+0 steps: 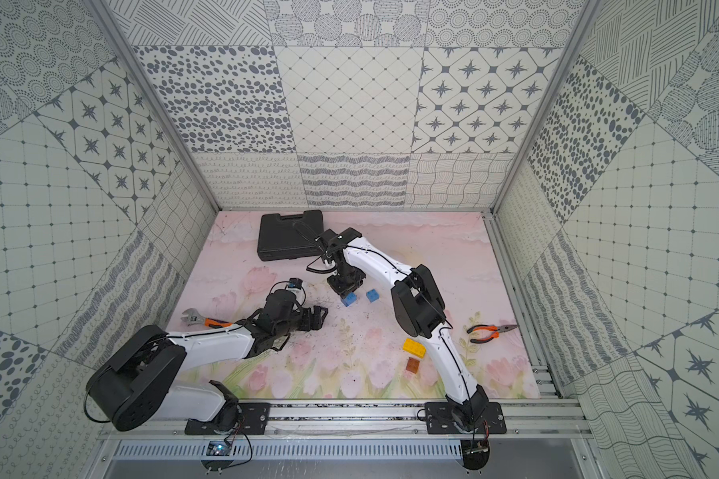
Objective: Assemble the letter f with lego
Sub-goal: Assemble the lego brick at the center of the board.
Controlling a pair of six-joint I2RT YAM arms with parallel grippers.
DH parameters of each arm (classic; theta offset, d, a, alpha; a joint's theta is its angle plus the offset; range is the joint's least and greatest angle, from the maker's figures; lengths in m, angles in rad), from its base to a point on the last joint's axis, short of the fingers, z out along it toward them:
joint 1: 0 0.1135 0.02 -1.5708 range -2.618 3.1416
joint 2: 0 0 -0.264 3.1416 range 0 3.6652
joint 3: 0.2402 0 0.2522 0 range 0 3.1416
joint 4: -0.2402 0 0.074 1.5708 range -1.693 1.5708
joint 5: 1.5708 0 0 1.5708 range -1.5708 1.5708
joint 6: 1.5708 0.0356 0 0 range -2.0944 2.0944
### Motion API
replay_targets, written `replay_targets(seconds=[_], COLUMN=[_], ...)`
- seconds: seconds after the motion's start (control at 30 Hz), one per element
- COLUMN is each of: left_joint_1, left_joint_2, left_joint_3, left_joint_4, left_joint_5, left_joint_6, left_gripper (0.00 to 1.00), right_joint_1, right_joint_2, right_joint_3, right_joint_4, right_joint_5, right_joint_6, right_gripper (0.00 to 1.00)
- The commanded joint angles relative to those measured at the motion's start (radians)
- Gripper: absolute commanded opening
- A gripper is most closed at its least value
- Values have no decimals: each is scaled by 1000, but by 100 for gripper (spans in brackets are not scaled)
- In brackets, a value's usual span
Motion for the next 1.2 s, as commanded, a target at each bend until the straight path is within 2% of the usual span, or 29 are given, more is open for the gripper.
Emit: replay_targets(seconds=[0.0, 0.1, 0.47, 0.7, 0.9, 1.03, 1.17], left_joint_1=[-2, -3, -3, -3, -3, -3, -3], left_joint_2=[-5, -2, 1, 1, -2, -6, -18], left_joint_3=[1, 2, 9, 12, 11, 9, 3], left_joint_4=[12, 14, 9, 5, 6, 3, -1], left_joint_5=[-16, -12, -9, -7, -6, -4, -9], left_joint_6=[4, 4, 5, 6, 4, 4, 3], left_gripper=[93, 93, 93, 93, 93, 93, 93], right_joint_1=[-1, -2, -8, -12, -11, -13, -23], right_joint_2=[108, 101, 56, 13, -32, -79, -166], right_joint_3=[-74, -76, -21, 38, 72, 55, -30], right_joint_4=[-3, -3, -6, -14, -36, -36, 13], right_joint_5=[3, 23, 75, 97, 86, 83, 75], right_joint_6=[14, 16, 28, 39, 27, 29, 42], right_gripper=[18, 19, 35, 55, 66, 68, 68])
